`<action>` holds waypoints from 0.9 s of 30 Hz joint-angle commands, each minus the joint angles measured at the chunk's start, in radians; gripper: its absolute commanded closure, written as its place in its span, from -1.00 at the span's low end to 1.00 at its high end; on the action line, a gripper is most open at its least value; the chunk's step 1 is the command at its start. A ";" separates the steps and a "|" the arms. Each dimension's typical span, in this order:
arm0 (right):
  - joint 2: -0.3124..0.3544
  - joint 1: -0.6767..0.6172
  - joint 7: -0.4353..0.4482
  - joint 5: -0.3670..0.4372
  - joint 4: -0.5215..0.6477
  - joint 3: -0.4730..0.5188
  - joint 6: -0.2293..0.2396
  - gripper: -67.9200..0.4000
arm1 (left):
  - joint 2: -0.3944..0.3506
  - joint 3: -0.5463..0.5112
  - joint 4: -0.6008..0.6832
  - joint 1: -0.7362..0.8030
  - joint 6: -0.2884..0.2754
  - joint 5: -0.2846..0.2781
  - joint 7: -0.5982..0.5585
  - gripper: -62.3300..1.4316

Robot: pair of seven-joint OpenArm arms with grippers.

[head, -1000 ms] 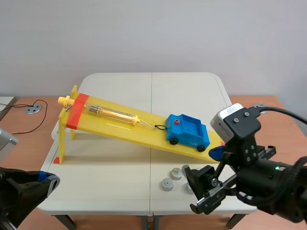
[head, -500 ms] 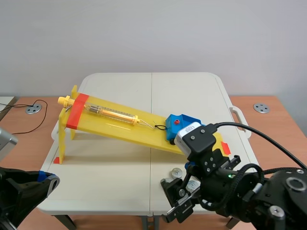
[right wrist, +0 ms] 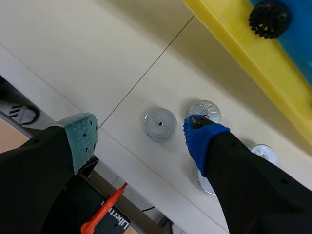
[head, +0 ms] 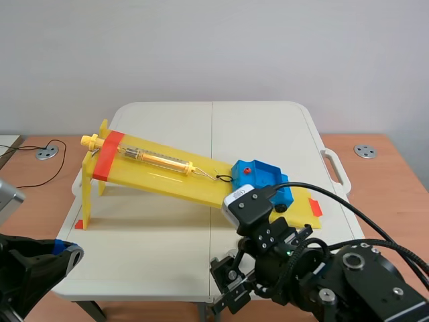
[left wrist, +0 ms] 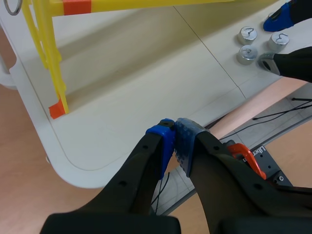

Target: Place the four metal weights on the blue cart on the ramp.

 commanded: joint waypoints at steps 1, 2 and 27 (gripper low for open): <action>-0.024 0.082 0.151 0.018 0.043 -0.005 -0.026 -0.06 | 0.005 -0.015 0.073 -0.003 -0.017 -0.066 -0.099 0.87; -0.029 0.089 0.155 0.006 0.035 -0.008 -0.027 -0.06 | 0.005 -0.015 0.073 -0.003 -0.017 -0.066 -0.099 0.87; -0.044 0.150 0.172 -0.005 -0.132 -0.067 -0.051 0.27 | 0.005 -0.015 0.073 -0.003 -0.017 -0.066 -0.096 0.87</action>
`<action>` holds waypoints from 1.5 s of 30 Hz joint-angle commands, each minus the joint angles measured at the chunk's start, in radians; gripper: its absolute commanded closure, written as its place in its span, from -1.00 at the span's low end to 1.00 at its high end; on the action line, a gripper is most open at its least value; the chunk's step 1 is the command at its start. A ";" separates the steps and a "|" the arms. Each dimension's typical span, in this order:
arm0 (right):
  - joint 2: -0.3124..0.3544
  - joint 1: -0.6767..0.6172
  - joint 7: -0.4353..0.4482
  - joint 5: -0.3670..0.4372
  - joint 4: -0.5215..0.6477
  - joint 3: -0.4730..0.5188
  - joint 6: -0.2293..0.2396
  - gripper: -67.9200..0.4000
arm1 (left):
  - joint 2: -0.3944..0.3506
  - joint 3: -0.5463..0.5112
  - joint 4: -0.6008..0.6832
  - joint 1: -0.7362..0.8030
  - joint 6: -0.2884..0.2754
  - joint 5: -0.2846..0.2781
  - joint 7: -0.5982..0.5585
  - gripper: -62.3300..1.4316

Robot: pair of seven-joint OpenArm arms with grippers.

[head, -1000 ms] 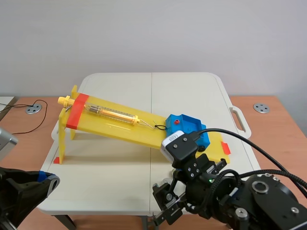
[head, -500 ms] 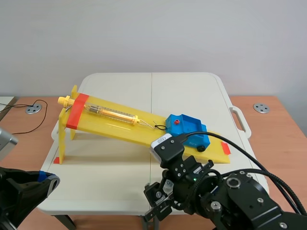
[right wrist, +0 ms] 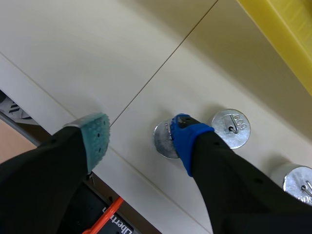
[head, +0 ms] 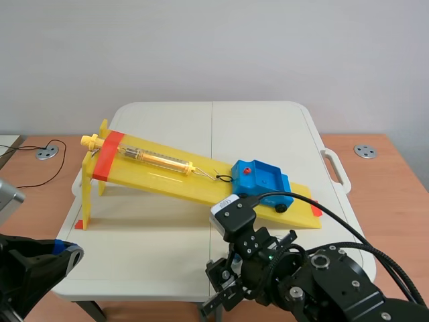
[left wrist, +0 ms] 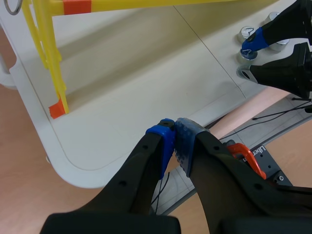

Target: Place the four metal weights on the blue cart on the ramp.

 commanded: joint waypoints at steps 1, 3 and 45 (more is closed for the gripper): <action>-0.016 0.067 0.112 0.018 0.032 -0.010 -0.024 0.34 | 0.005 -0.015 0.073 -0.003 -0.017 -0.066 -0.097 0.87; -0.014 0.067 0.098 0.018 0.032 -0.010 -0.024 0.51 | 0.005 -0.015 0.073 -0.003 -0.017 -0.066 -0.097 0.87; 0.179 -0.270 -0.135 0.548 0.782 0.575 0.013 0.97 | 0.005 -0.015 0.073 -0.003 -0.017 -0.066 -0.097 0.87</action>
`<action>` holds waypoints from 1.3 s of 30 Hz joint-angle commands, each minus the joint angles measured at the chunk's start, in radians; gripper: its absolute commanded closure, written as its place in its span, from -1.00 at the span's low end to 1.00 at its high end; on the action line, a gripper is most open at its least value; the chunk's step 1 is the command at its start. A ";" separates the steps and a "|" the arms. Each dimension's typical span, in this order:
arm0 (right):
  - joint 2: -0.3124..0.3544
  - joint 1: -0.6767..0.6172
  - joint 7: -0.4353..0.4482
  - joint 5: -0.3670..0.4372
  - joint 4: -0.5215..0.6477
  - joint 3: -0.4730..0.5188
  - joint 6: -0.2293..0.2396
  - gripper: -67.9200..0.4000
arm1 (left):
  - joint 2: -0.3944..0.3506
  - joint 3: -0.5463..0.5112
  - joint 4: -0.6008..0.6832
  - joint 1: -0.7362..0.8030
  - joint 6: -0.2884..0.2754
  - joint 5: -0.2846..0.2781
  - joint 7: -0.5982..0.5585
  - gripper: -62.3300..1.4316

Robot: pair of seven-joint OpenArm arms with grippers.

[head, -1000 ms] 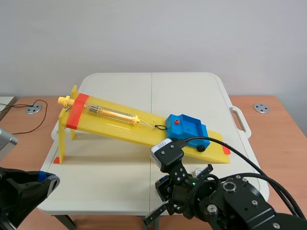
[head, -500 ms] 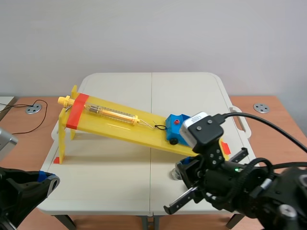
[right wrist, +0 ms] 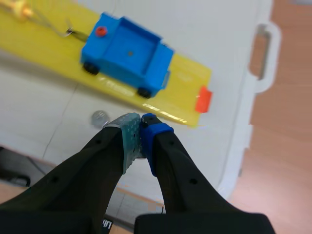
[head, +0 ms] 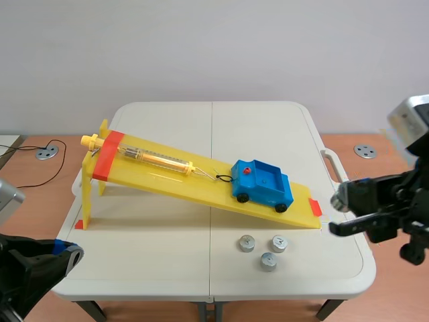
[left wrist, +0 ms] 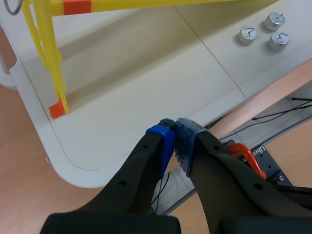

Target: Place the four metal weights on the blue cart on the ramp.

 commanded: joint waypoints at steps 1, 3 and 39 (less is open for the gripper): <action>-0.018 0.105 0.132 0.072 0.054 0.026 0.011 0.97 | 0.005 -0.015 0.073 -0.003 -0.017 -0.066 -0.096 0.87; -0.050 0.153 0.132 0.080 0.025 0.037 0.010 0.97 | 0.005 -0.015 0.073 -0.003 -0.017 -0.066 -0.096 0.87; -0.276 0.726 0.189 0.009 -0.629 -0.076 0.092 0.97 | 0.005 -0.015 0.073 -0.003 -0.017 -0.066 -0.096 0.87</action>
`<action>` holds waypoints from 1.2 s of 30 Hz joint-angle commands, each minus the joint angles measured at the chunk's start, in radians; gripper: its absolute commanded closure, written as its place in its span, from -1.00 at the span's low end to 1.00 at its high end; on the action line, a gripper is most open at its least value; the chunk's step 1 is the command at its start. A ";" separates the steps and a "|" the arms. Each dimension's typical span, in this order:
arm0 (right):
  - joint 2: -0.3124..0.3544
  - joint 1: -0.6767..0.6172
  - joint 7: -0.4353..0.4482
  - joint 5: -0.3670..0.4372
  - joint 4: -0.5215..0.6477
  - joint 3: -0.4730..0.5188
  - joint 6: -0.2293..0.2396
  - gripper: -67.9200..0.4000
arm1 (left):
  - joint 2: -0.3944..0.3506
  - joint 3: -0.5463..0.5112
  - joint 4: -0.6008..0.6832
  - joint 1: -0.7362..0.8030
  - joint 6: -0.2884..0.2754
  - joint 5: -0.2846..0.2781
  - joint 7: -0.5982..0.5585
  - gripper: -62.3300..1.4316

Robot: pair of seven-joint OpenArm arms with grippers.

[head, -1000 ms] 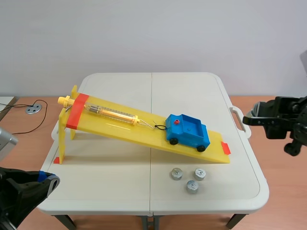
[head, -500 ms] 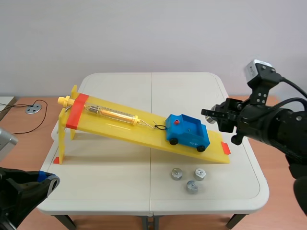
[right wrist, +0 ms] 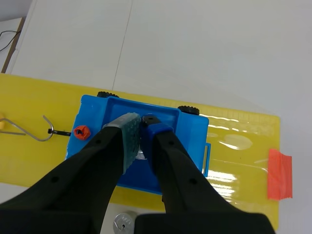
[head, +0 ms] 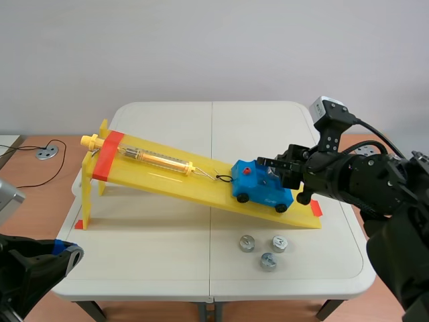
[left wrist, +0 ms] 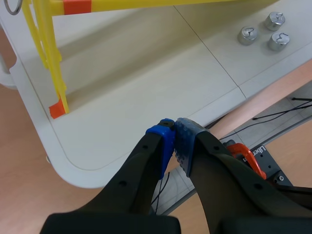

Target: Place the four metal weights on the blue cart on the ramp.

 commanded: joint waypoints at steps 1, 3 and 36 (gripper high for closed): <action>-0.005 0.131 0.190 0.039 0.065 0.001 0.042 0.97 | 0.005 -0.015 0.073 -0.003 -0.017 -0.066 -0.097 0.87; -0.011 0.145 0.199 0.029 0.045 0.001 0.042 0.97 | 0.005 -0.015 0.073 -0.003 -0.017 -0.066 -0.097 0.87; 0.061 0.021 0.143 0.068 0.261 0.101 0.144 0.30 | 0.005 -0.015 0.073 -0.003 -0.017 -0.066 -0.097 0.87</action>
